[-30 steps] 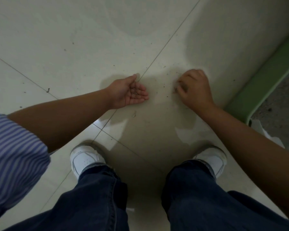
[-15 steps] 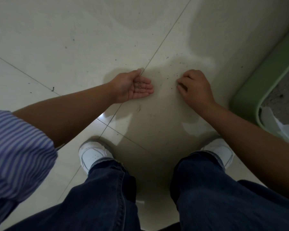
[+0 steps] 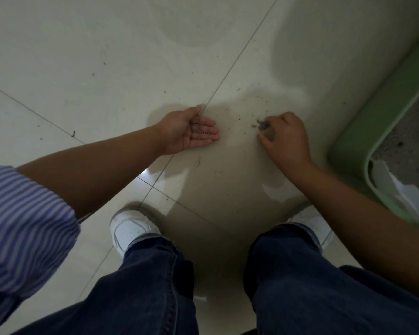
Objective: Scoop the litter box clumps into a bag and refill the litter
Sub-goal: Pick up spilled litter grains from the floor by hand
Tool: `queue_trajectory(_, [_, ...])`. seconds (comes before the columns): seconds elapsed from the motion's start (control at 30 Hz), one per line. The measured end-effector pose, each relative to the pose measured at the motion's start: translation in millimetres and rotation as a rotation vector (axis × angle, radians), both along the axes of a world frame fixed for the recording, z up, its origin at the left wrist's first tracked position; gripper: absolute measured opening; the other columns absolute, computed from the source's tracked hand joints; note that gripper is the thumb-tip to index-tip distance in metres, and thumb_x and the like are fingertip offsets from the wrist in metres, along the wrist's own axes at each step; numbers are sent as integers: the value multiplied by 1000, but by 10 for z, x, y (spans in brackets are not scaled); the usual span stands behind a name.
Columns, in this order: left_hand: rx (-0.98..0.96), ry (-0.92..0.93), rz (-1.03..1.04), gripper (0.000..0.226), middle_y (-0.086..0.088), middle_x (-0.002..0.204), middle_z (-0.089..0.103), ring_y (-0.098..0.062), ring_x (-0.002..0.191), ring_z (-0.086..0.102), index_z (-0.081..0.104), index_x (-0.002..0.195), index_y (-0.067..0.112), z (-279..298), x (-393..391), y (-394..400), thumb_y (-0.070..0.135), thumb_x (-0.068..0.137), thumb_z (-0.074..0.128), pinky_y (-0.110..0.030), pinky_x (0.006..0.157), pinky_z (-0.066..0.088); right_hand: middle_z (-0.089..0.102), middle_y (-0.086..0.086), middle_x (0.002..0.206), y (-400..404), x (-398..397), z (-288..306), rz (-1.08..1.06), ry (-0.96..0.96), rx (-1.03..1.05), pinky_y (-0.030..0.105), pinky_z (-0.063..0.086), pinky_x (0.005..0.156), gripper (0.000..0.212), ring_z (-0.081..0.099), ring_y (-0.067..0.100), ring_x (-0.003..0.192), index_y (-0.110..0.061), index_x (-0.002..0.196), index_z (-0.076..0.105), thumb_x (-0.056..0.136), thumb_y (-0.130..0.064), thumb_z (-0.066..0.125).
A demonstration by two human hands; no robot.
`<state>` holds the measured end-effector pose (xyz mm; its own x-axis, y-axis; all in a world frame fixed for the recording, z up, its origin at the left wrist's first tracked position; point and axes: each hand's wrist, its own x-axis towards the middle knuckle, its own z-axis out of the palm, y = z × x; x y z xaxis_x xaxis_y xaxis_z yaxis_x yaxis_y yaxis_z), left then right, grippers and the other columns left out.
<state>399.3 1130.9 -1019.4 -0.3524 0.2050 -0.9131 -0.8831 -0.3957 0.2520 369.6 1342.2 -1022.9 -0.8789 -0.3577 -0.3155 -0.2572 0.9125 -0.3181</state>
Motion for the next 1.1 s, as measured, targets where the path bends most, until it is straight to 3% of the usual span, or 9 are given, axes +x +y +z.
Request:
queue_trajectory(0.27, [-12, 7, 0, 45, -6, 58, 70, -14, 56, 70, 57, 80, 2, 2, 2, 6, 34, 100, 31, -21, 57, 57, 61, 22, 108, -103, -88, -45, 47, -86, 79, 31, 37, 86, 29, 55, 32, 105, 2, 110, 65, 94, -14, 47])
queue_trajectory(0.37, [-15, 6, 6, 45, -6, 58, 70, -14, 56, 70, 57, 80, 2, 8, 0, 15, 34, 99, 31, -21, 55, 57, 63, 26, 64, -146, -113, 7, 121, -42, 31, 29, 50, 53, 1, 63, 37, 60, 9, 67, 68, 68, 9, 68])
queue_trajectory(0.4, [-13, 2, 9, 45, -7, 58, 70, -14, 55, 70, 57, 80, 2, 10, -2, 16, 33, 99, 31, -21, 55, 57, 61, 24, 58, -171, -121, 37, 152, -28, 69, 25, 49, 47, 9, 62, 34, 52, 7, 60, 66, 59, 13, 73])
queue_trajectory(0.5, [-8, -10, 29, 45, -7, 57, 70, -15, 54, 70, 57, 80, 1, 20, -4, 18, 33, 100, 31, -20, 53, 57, 63, 27, 89, -192, -148, 86, 135, -168, 188, 34, 48, 69, 11, 62, 38, 84, 9, 87, 65, 80, 8, 56])
queue_trajectory(0.6, [3, -23, 58, 45, -8, 56, 69, -15, 53, 69, 57, 80, 1, 37, -12, 28, 34, 99, 32, -21, 53, 57, 58, 24, 54, -148, -112, 80, 111, -275, 80, 24, 48, 43, 10, 60, 34, 45, 7, 55, 60, 50, 14, 65])
queue_trajectory(0.67, [9, -30, 77, 48, -8, 56, 69, -16, 53, 69, 57, 79, 1, 50, -24, 37, 36, 99, 31, -22, 53, 56, 55, 17, 44, -177, -133, 71, 150, -153, 49, 17, 42, 36, 8, 55, 29, 34, 2, 47, 58, 42, 5, 63])
queue_trajectory(0.83, [59, -37, 184, 56, -12, 60, 70, -20, 59, 70, 58, 83, -2, 66, -54, 28, 38, 100, 23, -23, 57, 57, 66, 22, 97, -268, -232, 134, -40, -179, 57, 33, 41, 76, 21, 60, 34, 93, 6, 92, 66, 84, -8, 52])
queue_trajectory(1.0, [79, -47, 263, 53, -14, 59, 69, -25, 76, 63, 57, 84, -4, 127, -85, 29, 29, 102, 19, -31, 71, 51, 64, 14, 68, -631, -246, 333, -182, -334, -349, 19, 45, 61, 15, 58, 1, 51, 4, 85, 71, 82, -4, 59])
queue_trajectory(1.1, [75, -26, 261, 52, -11, 56, 69, -21, 60, 68, 57, 82, -2, 156, -97, 15, 27, 102, 18, -29, 68, 54, 68, 11, 83, -694, -192, 437, 27, -389, -310, 25, 39, 69, 21, 62, 15, 76, 2, 92, 71, 89, -13, 57])
